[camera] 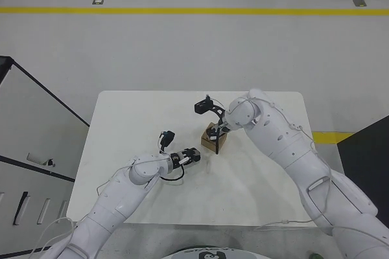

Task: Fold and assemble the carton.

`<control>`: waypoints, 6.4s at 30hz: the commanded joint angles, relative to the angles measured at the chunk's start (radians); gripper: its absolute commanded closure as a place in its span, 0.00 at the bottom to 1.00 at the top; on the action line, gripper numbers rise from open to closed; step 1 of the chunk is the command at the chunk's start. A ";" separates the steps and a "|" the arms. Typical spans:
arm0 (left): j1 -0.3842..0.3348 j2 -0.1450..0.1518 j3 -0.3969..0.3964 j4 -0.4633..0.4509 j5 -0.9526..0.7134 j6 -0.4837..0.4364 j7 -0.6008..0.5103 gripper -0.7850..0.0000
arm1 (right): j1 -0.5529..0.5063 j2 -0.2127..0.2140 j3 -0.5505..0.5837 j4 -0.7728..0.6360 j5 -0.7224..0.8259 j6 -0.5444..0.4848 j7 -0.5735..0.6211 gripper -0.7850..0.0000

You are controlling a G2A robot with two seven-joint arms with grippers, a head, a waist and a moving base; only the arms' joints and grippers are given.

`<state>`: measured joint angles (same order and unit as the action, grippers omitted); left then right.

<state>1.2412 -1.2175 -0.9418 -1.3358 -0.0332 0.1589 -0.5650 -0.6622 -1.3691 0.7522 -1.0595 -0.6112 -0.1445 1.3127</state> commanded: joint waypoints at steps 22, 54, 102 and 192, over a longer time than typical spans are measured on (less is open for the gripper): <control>0.000 0.000 0.000 0.000 0.000 0.000 0.000 1.00 | -0.008 0.001 -0.008 0.013 0.004 0.000 0.000 1.00; 0.000 0.000 0.000 0.000 0.000 0.000 0.000 1.00 | -0.004 0.005 -0.007 0.009 0.010 -0.003 -0.008 1.00; 0.000 0.000 0.000 0.000 0.000 0.000 0.000 1.00 | -0.025 0.025 0.013 -0.042 -0.001 0.010 -0.001 1.00; 0.118 0.033 -0.014 -0.169 0.532 -0.407 0.258 0.00 | -0.074 0.080 0.226 0.084 0.359 -0.111 -0.167 0.00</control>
<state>1.3523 -1.1829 -0.9640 -1.5089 0.4193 -0.2212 -0.3417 -0.7304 -1.2896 0.9783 -0.9708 -0.2522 -0.2579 1.1570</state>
